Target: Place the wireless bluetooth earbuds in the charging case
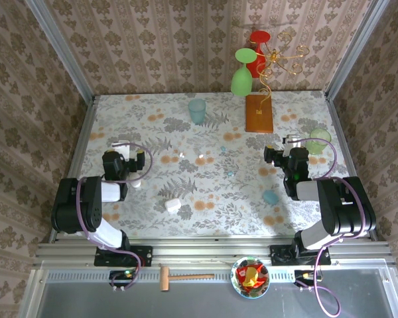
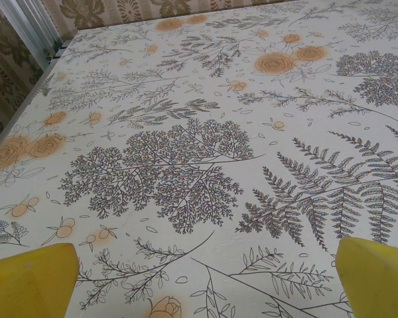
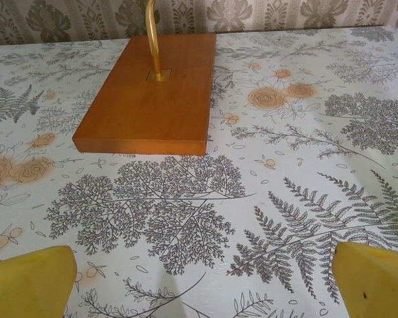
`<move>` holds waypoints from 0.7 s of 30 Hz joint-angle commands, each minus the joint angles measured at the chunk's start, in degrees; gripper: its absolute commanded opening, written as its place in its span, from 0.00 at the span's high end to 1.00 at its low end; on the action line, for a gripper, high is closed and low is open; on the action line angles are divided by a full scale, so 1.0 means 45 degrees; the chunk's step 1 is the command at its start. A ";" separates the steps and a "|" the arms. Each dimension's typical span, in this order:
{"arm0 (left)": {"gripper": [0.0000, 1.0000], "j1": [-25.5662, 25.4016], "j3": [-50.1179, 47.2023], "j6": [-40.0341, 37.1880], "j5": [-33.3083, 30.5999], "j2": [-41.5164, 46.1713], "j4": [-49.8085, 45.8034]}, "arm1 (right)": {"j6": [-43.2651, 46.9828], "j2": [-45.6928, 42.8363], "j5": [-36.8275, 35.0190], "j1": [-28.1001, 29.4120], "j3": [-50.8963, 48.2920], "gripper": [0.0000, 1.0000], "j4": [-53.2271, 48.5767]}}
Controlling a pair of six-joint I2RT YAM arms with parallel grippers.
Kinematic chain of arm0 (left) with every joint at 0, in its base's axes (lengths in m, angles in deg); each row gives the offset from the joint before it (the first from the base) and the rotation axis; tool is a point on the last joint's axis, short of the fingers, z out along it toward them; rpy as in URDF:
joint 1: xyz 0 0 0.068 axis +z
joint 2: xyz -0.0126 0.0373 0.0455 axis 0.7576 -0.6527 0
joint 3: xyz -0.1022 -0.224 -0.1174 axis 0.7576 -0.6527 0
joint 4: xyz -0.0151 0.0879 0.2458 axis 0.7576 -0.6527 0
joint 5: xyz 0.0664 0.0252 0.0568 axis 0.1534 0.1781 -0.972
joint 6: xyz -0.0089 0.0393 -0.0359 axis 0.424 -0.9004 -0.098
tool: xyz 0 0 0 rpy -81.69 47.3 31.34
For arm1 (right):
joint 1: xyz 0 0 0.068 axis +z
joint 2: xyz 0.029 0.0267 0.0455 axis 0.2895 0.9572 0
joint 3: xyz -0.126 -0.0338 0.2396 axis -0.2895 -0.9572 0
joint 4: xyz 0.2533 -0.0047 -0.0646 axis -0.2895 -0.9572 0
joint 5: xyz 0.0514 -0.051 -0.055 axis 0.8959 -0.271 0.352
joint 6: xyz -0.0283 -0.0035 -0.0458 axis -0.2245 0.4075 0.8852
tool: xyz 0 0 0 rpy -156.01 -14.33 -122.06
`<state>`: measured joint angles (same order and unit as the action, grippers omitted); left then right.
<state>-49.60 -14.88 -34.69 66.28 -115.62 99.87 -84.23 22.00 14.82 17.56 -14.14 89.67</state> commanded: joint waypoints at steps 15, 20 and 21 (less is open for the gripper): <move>0.00 -0.0456 -0.0190 -0.0097 -0.0653 0.2006 -0.0558 | 0.0516 -0.1552 0.0850 0.0061 0.0676 0.00 -0.2268; 0.00 -0.1044 0.0332 -0.0386 -0.1402 0.3840 -0.2816 | 0.0911 -0.3806 0.1394 0.0444 0.1128 0.00 -0.4466; 0.00 -0.1186 0.0465 -0.0438 -0.1453 0.4170 -0.3313 | 0.0969 -0.4135 0.1526 0.0570 0.1262 0.00 -0.4940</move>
<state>-53.51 -15.23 -35.13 62.17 -100.06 92.63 -81.87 7.37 19.02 18.85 -11.13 74.90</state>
